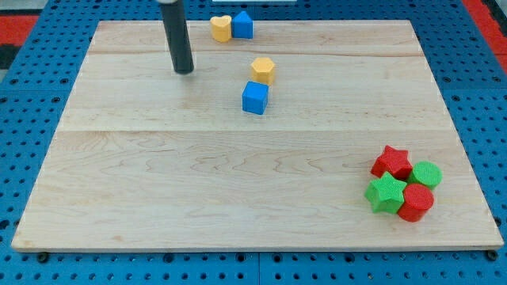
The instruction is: Slide the yellow hexagon along with the blue cube closer to the yellow heart
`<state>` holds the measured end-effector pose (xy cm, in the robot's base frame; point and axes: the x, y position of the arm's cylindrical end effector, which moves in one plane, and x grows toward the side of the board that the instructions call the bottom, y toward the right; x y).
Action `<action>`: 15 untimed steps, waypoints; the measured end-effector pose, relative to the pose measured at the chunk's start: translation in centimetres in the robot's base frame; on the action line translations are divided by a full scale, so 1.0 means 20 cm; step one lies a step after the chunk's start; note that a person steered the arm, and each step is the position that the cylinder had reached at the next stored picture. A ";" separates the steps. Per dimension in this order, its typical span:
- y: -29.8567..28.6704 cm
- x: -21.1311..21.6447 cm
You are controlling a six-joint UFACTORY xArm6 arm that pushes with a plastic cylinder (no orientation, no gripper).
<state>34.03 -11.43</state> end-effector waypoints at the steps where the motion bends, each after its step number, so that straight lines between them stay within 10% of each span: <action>1: 0.05 0.31; 3: 0.41 0.55; 7: 0.46 0.06; 10: 0.63 0.30; 15: 0.70 -0.16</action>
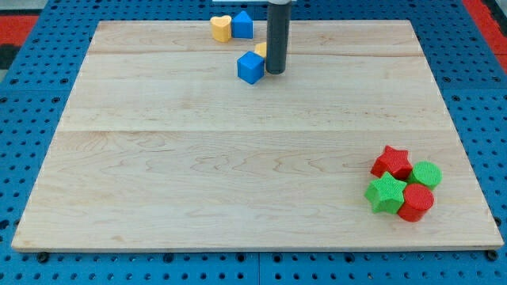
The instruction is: Slide the yellow hexagon along with the blue cube closer to the yellow heart
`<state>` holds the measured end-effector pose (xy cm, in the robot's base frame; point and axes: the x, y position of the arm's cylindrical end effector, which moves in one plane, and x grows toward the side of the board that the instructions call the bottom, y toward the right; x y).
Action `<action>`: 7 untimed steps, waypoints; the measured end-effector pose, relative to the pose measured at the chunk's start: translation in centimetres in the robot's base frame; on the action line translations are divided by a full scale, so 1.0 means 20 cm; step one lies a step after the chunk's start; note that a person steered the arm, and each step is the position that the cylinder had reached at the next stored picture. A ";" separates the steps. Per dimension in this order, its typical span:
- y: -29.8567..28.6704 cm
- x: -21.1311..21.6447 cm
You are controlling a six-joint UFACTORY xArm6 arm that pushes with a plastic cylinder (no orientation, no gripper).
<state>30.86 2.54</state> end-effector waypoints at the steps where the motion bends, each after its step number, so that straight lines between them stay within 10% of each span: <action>1: -0.11 -0.10; 7: -0.28 0.29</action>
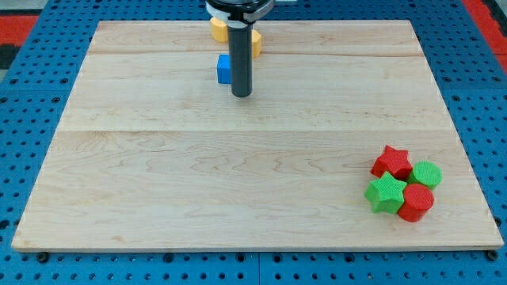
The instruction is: Slide the yellow hexagon along with the blue cube closer to the yellow heart
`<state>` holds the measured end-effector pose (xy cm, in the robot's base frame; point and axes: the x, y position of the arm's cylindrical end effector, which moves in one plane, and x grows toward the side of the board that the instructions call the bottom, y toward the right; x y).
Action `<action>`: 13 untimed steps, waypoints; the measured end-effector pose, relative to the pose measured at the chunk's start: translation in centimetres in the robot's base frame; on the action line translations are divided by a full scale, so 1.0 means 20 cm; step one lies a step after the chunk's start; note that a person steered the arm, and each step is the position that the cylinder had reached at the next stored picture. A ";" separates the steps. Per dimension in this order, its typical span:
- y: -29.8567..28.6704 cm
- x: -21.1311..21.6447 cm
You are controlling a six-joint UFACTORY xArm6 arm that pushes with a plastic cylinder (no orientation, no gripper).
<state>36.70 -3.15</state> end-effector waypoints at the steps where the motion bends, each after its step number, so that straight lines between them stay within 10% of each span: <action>1: -0.06 -0.14; 13: 0.06 -0.48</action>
<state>27.07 -1.91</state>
